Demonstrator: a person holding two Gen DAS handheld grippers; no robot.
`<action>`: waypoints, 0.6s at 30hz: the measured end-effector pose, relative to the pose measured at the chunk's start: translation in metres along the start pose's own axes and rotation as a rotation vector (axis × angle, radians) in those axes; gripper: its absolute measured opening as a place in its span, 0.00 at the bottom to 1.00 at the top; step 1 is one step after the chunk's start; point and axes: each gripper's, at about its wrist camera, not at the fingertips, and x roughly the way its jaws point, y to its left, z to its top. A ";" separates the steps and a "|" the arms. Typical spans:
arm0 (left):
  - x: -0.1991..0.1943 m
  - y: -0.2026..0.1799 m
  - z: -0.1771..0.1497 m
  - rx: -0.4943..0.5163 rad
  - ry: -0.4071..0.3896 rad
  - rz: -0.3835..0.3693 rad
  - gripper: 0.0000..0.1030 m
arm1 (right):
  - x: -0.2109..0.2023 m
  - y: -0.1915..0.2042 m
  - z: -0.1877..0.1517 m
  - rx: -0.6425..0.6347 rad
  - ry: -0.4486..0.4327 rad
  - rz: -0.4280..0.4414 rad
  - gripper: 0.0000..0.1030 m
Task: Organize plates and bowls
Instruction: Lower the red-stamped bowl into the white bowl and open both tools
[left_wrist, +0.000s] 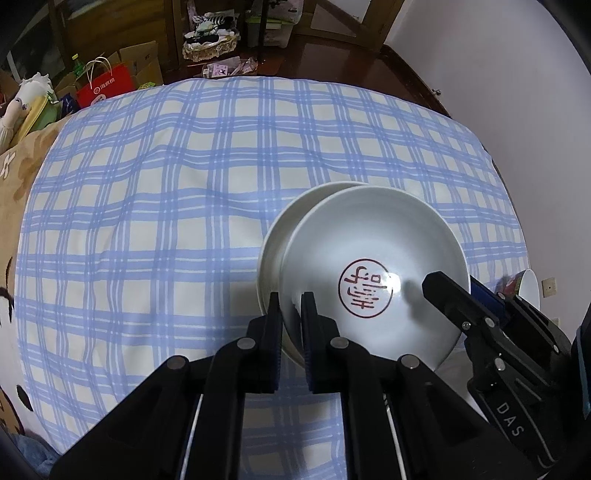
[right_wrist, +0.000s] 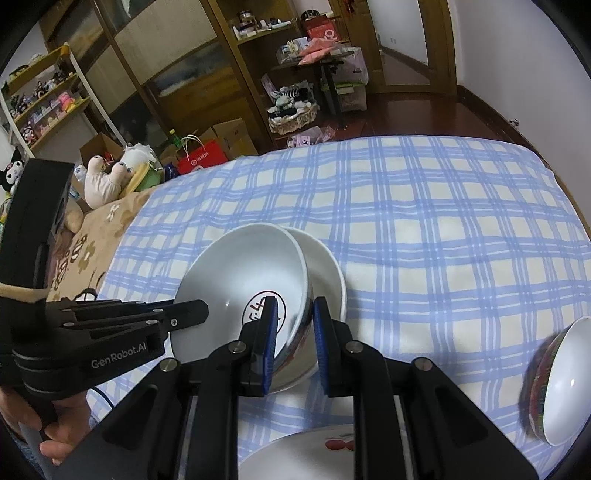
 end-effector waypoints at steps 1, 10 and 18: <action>0.001 -0.001 0.001 0.002 0.000 0.003 0.09 | 0.002 0.000 0.000 -0.001 0.003 -0.003 0.20; 0.009 0.000 0.001 0.000 0.016 0.010 0.09 | 0.012 0.001 -0.002 -0.016 0.018 -0.030 0.19; 0.010 0.000 0.002 0.004 0.014 0.012 0.09 | 0.011 -0.001 -0.001 -0.013 0.018 -0.026 0.19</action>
